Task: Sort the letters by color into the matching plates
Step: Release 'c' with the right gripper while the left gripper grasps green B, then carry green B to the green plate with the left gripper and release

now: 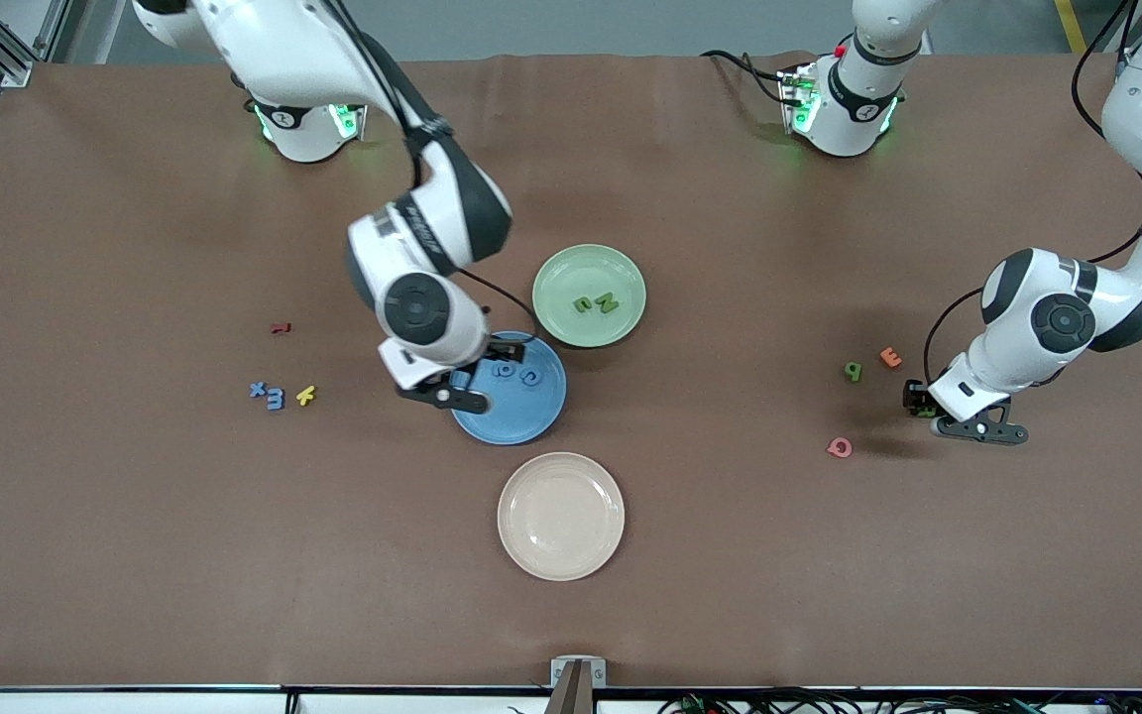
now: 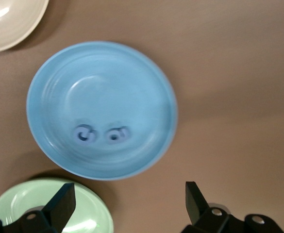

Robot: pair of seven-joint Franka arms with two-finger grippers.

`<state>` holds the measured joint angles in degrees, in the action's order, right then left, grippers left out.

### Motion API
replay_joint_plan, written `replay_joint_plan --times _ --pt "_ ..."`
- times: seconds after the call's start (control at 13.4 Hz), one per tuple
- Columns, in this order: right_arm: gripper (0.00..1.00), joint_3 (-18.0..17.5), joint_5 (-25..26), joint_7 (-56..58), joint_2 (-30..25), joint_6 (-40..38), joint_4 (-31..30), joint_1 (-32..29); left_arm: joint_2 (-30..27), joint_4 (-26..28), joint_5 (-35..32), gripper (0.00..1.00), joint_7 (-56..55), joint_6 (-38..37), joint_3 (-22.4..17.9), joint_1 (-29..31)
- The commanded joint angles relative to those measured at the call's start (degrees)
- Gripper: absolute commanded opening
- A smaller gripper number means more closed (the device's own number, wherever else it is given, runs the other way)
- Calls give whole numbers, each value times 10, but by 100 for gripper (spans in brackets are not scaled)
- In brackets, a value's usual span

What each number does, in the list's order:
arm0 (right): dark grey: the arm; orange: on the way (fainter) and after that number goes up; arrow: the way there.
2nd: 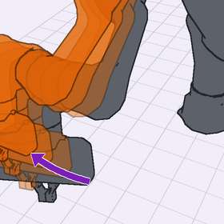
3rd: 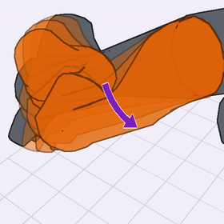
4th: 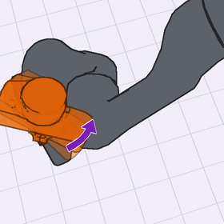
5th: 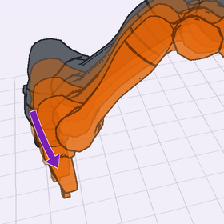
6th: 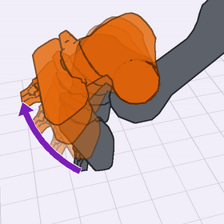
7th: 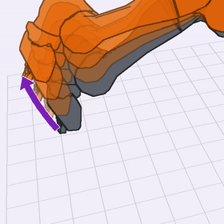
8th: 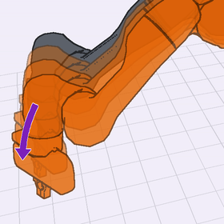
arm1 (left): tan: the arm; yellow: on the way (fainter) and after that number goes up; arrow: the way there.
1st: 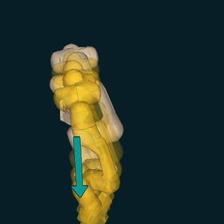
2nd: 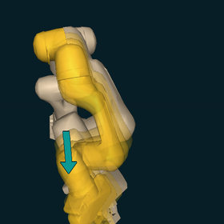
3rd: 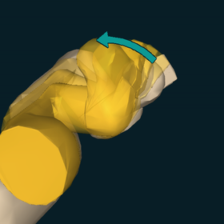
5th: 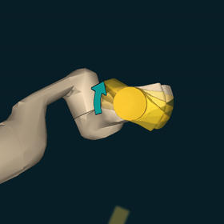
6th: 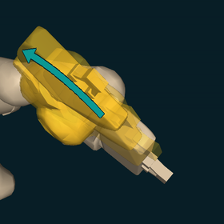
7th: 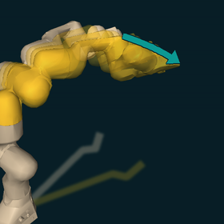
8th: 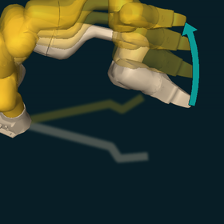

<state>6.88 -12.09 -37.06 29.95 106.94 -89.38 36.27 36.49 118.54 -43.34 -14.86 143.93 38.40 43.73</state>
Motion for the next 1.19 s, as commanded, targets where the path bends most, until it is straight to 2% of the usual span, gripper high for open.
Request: replay_joint_plan --times 0.0,0.07,0.22,0.45,0.67,0.9,1.12 --pt "100 -7 33 77 -91 6 -111 -51 6 1 -10 4 9 2 -3 7" --pt "100 -8 60 88 -109 7 -133 -66 2 0 -10 2 9 1 -1 10" --pt "100 -8 77 147 -136 9 -162 -110 -11 1 -4 2 8 -6 11 11" --pt "100 -8 90 275 -144 14 -178 -198 -32 -8 39 1 -1 -73 73 16" --pt "100 -8 109 404 -139 76 -206 -275 -50 -18 123 1 -10 -126 128 16" --pt "100 -8 113 487 -123 155 -242 -323 -50 -28 139 1 -115 -167 197 15" --pt "100 -8 113 543 -83 229 -253 -342 -45 -23 138 1 -234 -192 261 11"
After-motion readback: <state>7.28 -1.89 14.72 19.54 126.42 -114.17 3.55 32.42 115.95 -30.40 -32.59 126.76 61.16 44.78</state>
